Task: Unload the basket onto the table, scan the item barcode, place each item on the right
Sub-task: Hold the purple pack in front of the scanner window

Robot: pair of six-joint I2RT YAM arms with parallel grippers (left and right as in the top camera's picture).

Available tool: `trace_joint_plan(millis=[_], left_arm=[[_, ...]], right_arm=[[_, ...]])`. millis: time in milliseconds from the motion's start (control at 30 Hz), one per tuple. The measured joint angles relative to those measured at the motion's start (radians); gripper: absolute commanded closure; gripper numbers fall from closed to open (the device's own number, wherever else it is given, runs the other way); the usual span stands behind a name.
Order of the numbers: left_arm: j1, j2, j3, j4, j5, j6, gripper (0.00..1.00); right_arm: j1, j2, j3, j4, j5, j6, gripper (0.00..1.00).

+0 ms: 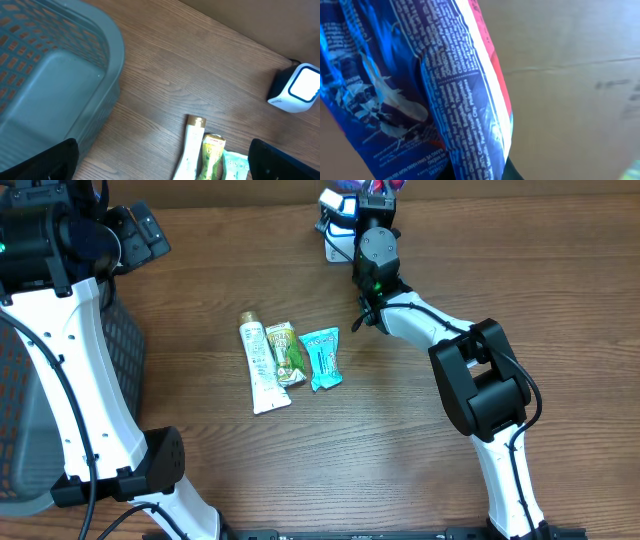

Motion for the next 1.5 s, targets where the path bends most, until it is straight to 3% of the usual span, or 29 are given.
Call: trace_joint_plan(millis=[200,500,1200,1333,1500], left_arm=[[0.0,0.0,0.0,0.0,0.0,0.0,0.0],[0.0,0.0,0.0,0.0,0.0,0.0,0.0],[0.0,0.0,0.0,0.0,0.0,0.0,0.0],[0.0,0.0,0.0,0.0,0.0,0.0,0.0],[0.0,0.0,0.0,0.0,0.0,0.0,0.01]], right_arm=[[0.0,0.003,0.003,-0.111,-0.003,-0.034,0.96],[0.002,0.005,0.003,-0.029,-0.004,-0.043,0.96],[0.021,0.005,0.003,-0.044,-0.002,0.014,0.96],[0.058,-0.02,0.003,-0.206,0.024,0.116,0.96],[0.111,-0.153,0.001,-0.677,0.021,0.371,0.96]])
